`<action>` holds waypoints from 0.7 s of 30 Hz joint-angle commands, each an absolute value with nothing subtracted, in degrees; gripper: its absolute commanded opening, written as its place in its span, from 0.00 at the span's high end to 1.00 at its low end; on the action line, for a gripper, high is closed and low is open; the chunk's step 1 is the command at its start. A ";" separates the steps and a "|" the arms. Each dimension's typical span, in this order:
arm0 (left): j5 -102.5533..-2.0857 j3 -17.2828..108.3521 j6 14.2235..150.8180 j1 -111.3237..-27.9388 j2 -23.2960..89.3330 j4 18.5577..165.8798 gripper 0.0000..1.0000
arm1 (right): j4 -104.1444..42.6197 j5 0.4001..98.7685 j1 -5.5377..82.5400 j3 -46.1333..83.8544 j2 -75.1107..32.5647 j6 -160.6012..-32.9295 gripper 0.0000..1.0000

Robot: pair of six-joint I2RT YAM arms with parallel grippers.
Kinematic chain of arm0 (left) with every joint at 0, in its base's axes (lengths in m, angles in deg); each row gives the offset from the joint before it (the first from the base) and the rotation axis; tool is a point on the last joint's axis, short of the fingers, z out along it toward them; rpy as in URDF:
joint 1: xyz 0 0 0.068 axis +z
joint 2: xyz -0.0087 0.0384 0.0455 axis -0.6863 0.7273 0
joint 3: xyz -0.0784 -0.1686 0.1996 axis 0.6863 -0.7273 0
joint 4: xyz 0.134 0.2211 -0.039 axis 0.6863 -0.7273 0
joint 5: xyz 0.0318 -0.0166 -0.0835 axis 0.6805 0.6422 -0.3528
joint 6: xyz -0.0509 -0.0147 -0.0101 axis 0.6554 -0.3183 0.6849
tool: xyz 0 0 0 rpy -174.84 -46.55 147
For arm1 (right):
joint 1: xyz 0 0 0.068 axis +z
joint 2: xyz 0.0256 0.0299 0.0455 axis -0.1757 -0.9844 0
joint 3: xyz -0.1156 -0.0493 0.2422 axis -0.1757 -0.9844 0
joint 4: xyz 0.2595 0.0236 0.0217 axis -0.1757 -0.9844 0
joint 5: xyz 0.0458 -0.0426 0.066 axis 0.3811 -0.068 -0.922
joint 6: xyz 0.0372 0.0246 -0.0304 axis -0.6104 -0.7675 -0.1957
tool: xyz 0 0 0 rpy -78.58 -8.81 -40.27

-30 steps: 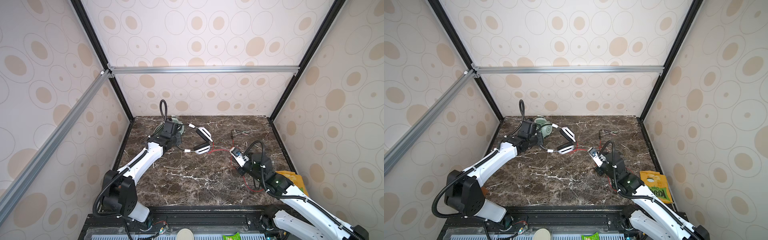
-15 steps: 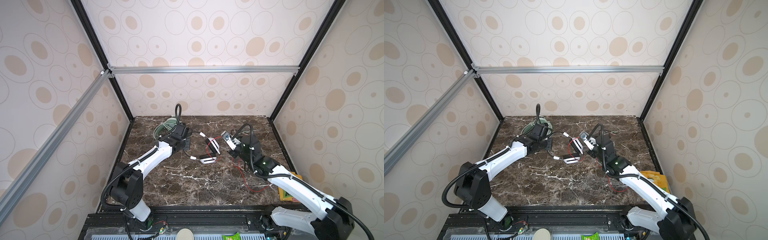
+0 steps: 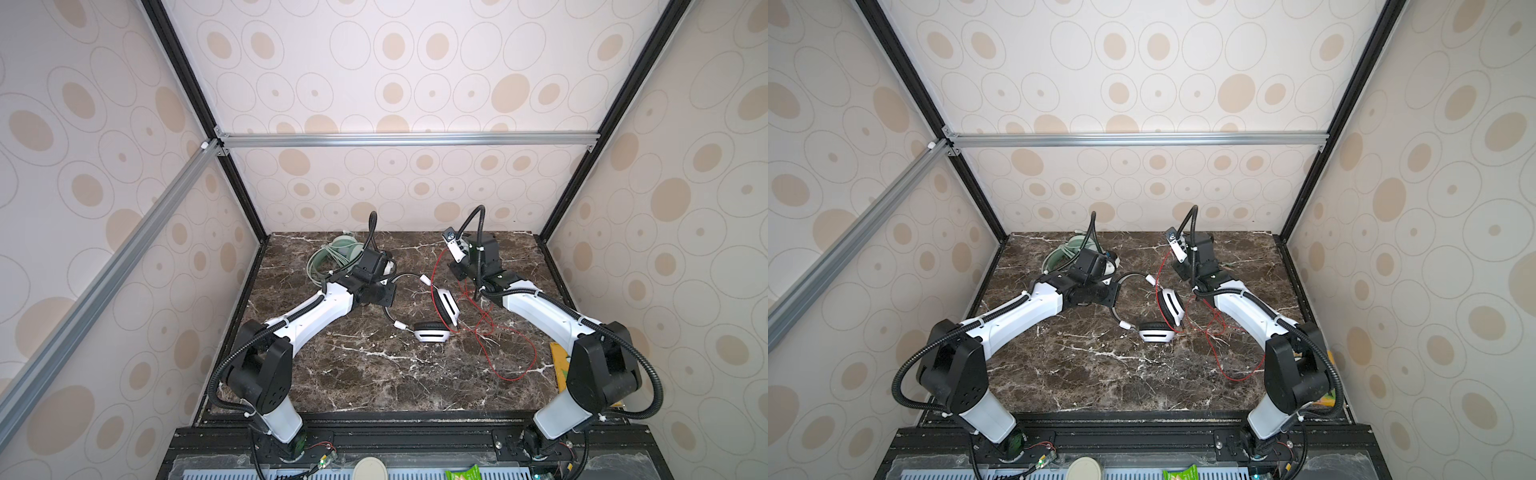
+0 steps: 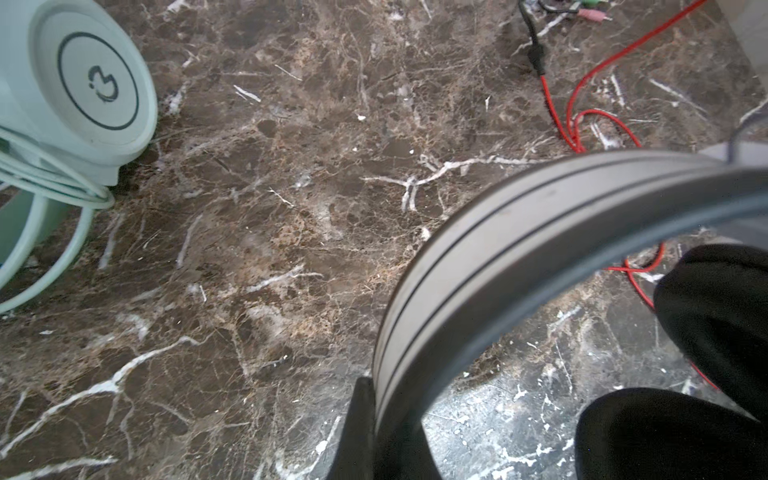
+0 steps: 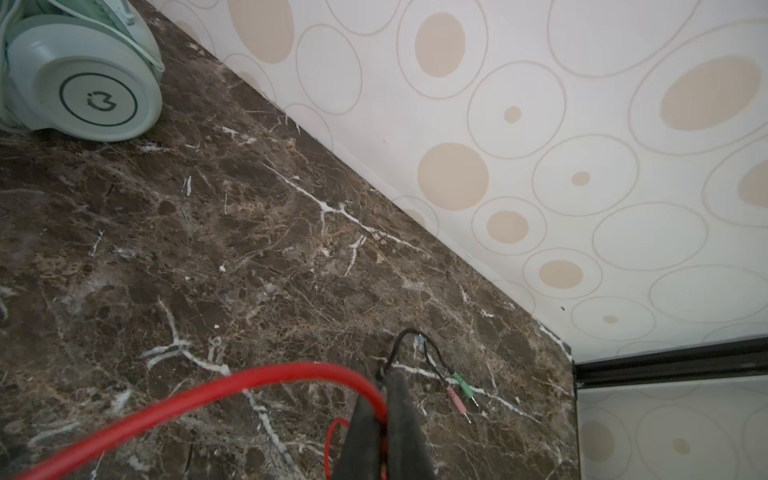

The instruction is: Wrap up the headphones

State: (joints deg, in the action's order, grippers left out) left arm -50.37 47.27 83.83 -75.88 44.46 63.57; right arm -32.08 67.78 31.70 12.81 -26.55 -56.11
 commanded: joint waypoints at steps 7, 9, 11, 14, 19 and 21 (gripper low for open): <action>-57.57 47.20 85.87 -76.57 38.85 70.04 1.00 | -28.45 57.79 30.18 5.29 -25.84 -67.70 1.00; -59.61 46.50 86.21 -76.44 37.59 71.38 1.00 | -27.35 55.98 29.69 3.44 -26.08 -69.70 1.00; -61.98 45.79 86.85 -75.75 36.14 72.72 1.00 | -26.17 53.99 29.20 1.44 -25.93 -71.18 1.00; -67.57 44.18 89.44 -72.87 33.97 76.31 1.00 | -25.30 51.49 28.05 -0.67 -25.24 -72.82 1.00; -75.39 40.58 94.46 -67.06 30.82 83.11 1.00 | -22.63 36.90 24.61 -2.67 -23.91 -74.88 0.78; -76.68 39.77 96.06 -64.96 30.20 84.83 1.00 | -21.59 34.71 23.79 -4.48 -21.73 -76.15 0.68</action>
